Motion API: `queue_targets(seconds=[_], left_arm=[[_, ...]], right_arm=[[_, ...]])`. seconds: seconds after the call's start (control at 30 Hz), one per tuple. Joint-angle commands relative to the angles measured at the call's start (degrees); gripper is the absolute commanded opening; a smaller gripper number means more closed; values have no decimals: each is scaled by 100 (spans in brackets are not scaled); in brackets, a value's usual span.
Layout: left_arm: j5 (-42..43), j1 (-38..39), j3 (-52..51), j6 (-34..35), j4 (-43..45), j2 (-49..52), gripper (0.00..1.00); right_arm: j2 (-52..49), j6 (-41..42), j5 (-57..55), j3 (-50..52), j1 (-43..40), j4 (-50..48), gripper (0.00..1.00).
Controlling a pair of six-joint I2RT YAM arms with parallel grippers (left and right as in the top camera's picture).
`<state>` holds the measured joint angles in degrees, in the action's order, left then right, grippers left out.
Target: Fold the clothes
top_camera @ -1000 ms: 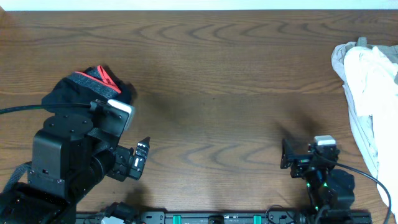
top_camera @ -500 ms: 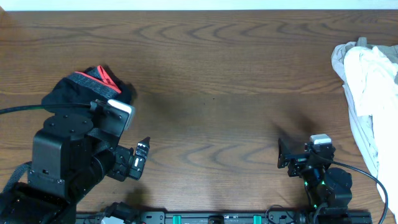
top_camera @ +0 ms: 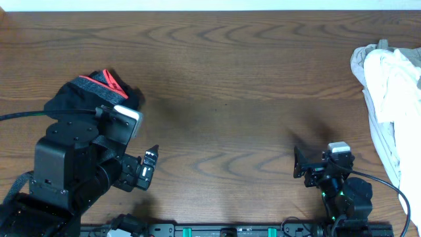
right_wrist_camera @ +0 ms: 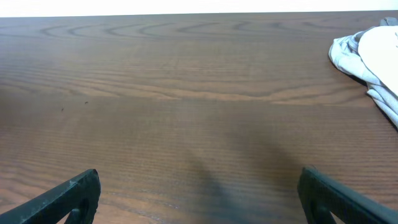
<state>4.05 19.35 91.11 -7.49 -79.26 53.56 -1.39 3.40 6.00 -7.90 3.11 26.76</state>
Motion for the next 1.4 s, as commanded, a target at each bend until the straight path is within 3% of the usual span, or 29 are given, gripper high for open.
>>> queue_targets(seconds=[0.0, 0.13, 0.23, 0.43, 0.63, 1.0, 1.37], left_arm=[[-63, 28, 2, 31, 20, -4, 98], [-214, -55, -83, -31, 256, -142, 98], [0, -459, -555, -35, 1176, -380, 98], [765, -1272, -2409, -33, 3307, -1279, 98], [990, -1659, -4024, -24, 4380, -2435, 98], [846, -1886, -5329, -15, 4472, -4297, 98], [835, -1893, -6140, -13, 4704, -5246, 98]], right_arm=[[-7, -7, 46, 33, -63, -9, 99], [-7, -7, 46, 33, -63, -11, 99], [-7, -7, 46, 33, -63, -11, 99], [-7, -7, 46, 33, -63, -11, 99], [-7, -7, 46, 33, -63, -11, 99], [-7, -7, 46, 33, -63, -11, 99], [-7, -7, 46, 33, -63, -11, 99]])
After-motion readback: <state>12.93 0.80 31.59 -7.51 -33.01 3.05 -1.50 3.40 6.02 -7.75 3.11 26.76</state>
